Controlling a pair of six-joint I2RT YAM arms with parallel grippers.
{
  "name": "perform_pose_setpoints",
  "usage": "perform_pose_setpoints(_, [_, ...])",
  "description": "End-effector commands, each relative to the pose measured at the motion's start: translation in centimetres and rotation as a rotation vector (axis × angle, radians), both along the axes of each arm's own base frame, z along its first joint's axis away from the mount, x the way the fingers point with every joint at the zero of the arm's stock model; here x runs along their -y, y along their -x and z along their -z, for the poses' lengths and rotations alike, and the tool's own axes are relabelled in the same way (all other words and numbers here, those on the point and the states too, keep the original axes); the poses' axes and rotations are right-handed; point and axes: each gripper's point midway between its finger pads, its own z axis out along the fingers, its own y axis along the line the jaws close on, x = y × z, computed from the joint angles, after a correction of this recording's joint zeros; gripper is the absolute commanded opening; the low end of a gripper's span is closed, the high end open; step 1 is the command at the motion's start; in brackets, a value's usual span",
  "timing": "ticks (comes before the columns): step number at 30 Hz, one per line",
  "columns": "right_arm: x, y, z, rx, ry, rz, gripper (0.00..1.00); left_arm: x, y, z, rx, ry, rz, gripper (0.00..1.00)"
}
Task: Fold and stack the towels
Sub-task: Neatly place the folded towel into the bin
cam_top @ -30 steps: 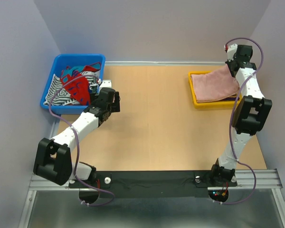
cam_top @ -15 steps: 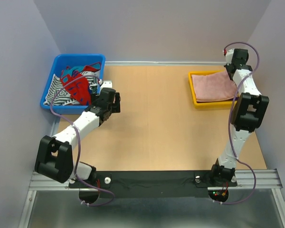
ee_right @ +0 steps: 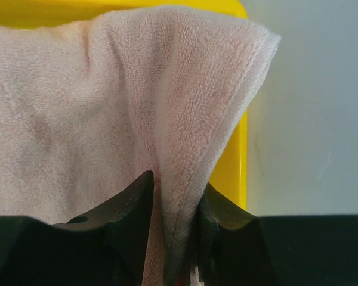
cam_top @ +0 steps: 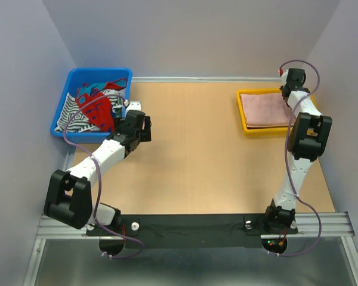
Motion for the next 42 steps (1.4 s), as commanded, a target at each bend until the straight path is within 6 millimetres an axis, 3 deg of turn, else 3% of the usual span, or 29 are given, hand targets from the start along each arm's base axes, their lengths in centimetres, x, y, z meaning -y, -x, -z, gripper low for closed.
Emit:
perform_pose_setpoints(1, [1.9,-0.1,-0.4,0.068,0.063,0.096,0.37,0.1,-0.8,-1.2,0.044,0.013,-0.005,0.98])
perform_pose_setpoints(3, [2.4,-0.1,-0.5,0.076,0.087,0.123,0.38,0.1,-0.7,-1.1,0.042,0.013,-0.004,0.98])
perform_pose_setpoints(9, [3.7,-0.1,-1.5,0.122,0.141,0.220,0.65,0.2,-0.7,-1.0,0.039,0.018,0.000,0.98])
perform_pose_setpoints(11, [4.1,0.1,-2.0,0.131,0.167,0.252,0.70,0.2,-0.7,-1.1,0.041,0.017,-0.001,0.98])
perform_pose_setpoints(15, [5.2,1.2,-5.0,0.215,0.222,0.374,0.82,0.2,-0.7,-1.2,0.043,0.022,0.000,0.98])
perform_pose_setpoints(21, [3.9,2.3,-9.4,0.374,0.135,0.387,0.84,0.2,-0.7,-1.7,0.058,0.027,0.000,0.98])
perform_pose_setpoints(22, [2.8,1.6,-9.5,0.418,0.055,0.337,0.84,0.2,-0.7,-2.0,0.063,0.027,0.002,0.98])
perform_pose_setpoints(24, [1.0,2.5,-11.0,0.480,-0.041,0.293,0.83,0.2,-0.7,-2.3,0.074,0.032,-0.002,0.98])
perform_pose_setpoints(25, [-0.5,2.5,-13.3,0.569,-0.137,0.253,0.82,0.2,-0.6,-2.8,0.087,0.037,-0.002,0.98])
perform_pose_setpoints(26, [-1.5,3.1,-12.1,0.555,-0.193,0.235,0.82,0.2,-0.6,-3.0,0.091,0.040,0.001,0.98])
perform_pose_setpoints(27, [-3.5,2.7,-12.4,0.588,-0.305,0.174,0.82,0.2,-0.6,-3.2,0.097,0.041,0.000,0.98])
perform_pose_setpoints(30, [-7.1,3.9,-13.2,0.626,-0.482,0.093,0.81,0.1,-0.3,-4.5,0.137,0.059,-0.002,0.98])
perform_pose_setpoints(32, [-10.2,4.3,-13.7,0.640,-0.636,0.018,0.81,-0.2,0.0,-6.2,0.191,0.078,-0.007,0.98])
perform_pose_setpoints(33, [-11.5,5.4,-13.8,0.640,-0.691,-0.006,0.81,-0.3,0.1,-6.7,0.215,0.085,-0.013,0.98])
perform_pose_setpoints(36, [-15.0,8.0,-15.5,0.668,-0.856,-0.065,0.81,-1.3,1.2,-11.1,0.369,0.136,-0.046,0.98])
perform_pose_setpoints(40, [-17.5,12.3,-18.3,0.733,-0.956,-0.108,0.84,-2.8,2.9,-15.3,0.482,0.185,-0.113,0.99])
perform_pose_setpoints(42, [-18.3,14.3,-19.3,0.762,-0.985,-0.114,0.91,-3.7,4.0,-16.8,0.508,0.200,-0.154,0.99])
